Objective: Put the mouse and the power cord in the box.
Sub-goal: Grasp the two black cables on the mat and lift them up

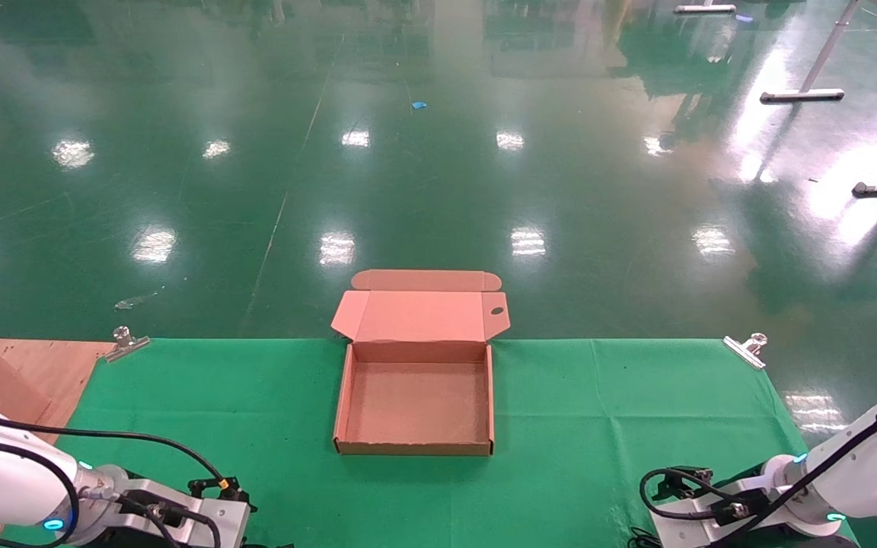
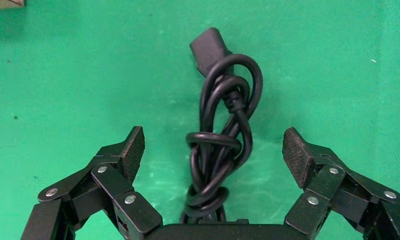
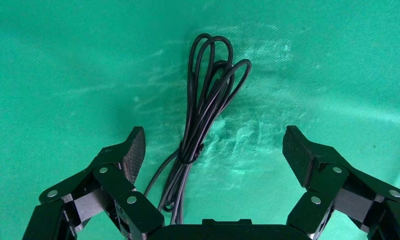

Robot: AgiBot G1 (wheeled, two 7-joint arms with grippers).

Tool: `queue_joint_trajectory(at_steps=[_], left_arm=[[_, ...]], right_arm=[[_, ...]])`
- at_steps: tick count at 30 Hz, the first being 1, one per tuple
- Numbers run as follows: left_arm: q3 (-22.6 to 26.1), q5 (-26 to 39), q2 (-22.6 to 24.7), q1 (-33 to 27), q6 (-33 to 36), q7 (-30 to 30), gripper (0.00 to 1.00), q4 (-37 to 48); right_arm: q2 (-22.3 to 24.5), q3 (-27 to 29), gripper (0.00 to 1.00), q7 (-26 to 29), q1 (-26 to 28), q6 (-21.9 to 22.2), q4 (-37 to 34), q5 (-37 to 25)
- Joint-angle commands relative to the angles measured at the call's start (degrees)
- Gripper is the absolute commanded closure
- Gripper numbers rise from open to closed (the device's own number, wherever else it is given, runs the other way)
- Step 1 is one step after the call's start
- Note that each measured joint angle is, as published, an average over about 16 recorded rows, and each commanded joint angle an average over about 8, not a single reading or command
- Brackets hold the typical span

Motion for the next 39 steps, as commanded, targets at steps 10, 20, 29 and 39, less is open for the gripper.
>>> queue_joint_trajectory(at_steps=[10,20,29,39], left_arm=[[0.05,0.07,1.08,-1.54,-0.03,2.51,1.0,3.74],[0.2,0.28,1.81,-2.45,0.56,3.9,1.0,5.81],[0.41,0.58,1.91,-3.38,1.16,4.6,1.0,7.0],[0.44,0.6,1.94,-4.3,2.21,4.63,1.0,7.97]], right_arm=[[-0.95,0.6,1.0,-4.45,1.66,0.67,-5.98,1.05],[-1.43,0.96,1.0,-7.4,3.23,0.64,-9.44,1.64],[-1.71,1.22,1.0,-9.3,4.18,0.2,-11.78,2.07],[-1.53,1.47,1.0,-10.97,4.85,-0.78,-13.53,2.5]])
